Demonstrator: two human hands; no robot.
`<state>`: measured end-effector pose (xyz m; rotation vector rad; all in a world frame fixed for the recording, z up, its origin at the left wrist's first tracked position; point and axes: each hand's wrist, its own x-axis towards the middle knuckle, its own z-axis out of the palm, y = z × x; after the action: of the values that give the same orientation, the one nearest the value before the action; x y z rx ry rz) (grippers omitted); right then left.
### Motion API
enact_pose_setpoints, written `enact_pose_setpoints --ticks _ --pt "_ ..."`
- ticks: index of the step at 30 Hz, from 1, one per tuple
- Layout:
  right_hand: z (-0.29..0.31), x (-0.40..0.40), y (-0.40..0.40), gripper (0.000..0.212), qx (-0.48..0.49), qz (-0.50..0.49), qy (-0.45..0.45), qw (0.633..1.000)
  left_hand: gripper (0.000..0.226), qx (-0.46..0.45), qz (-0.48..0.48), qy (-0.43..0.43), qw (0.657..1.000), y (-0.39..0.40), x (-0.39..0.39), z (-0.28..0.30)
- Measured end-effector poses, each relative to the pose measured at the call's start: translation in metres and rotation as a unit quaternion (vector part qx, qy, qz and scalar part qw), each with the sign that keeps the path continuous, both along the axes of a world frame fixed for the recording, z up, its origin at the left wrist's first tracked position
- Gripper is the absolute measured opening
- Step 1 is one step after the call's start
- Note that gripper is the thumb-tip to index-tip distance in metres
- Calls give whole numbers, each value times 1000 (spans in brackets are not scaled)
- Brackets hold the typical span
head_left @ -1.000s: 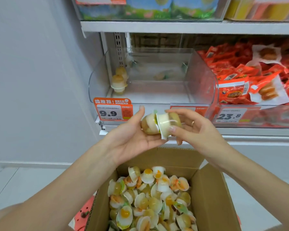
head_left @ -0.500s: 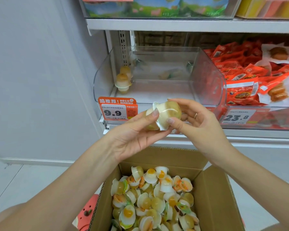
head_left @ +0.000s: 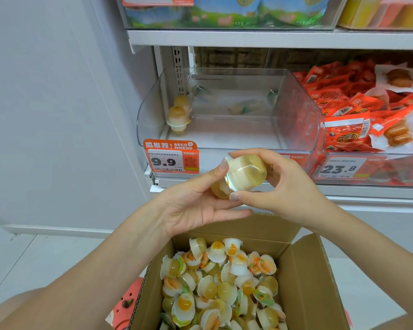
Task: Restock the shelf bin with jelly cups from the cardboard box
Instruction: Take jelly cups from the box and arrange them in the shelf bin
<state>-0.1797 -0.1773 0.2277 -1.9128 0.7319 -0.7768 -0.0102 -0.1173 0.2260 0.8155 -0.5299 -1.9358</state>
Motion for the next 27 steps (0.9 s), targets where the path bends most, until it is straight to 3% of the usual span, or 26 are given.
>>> enact_pose_setpoints --ticks 5,7,8,10,12,13,17,19,27 --pt "7 2 -3 53 8 -14 27 1000 60 21 1 -48 999 0 8 12" --pt "16 8 -7 50 4 -45 15 999 59 29 32 -187 981 0 20 21" --pt "23 13 -13 49 0 -73 2 997 54 19 68 -290 954 -1 28 24" --pt "41 29 -35 45 -14 -130 -11 991 31 1 153 -474 867 -1 47 29" --pt "58 56 -67 45 -30 -151 33 988 17 -9 219 -574 789 -3 68 27" --pt "63 73 -83 47 -49 -150 75 985 16 -16 230 -601 765 -4 77 25" --pt "47 144 -124 58 -142 -85 252 953 20 -36 213 -621 753 -8 89 17" --pt "29 169 -133 55 -151 -41 300 941 25 -55 206 -644 735 -11 86 9" --pt "-22 200 -150 37 -181 26 277 943 21 -57 177 -653 734 -19 83 2"
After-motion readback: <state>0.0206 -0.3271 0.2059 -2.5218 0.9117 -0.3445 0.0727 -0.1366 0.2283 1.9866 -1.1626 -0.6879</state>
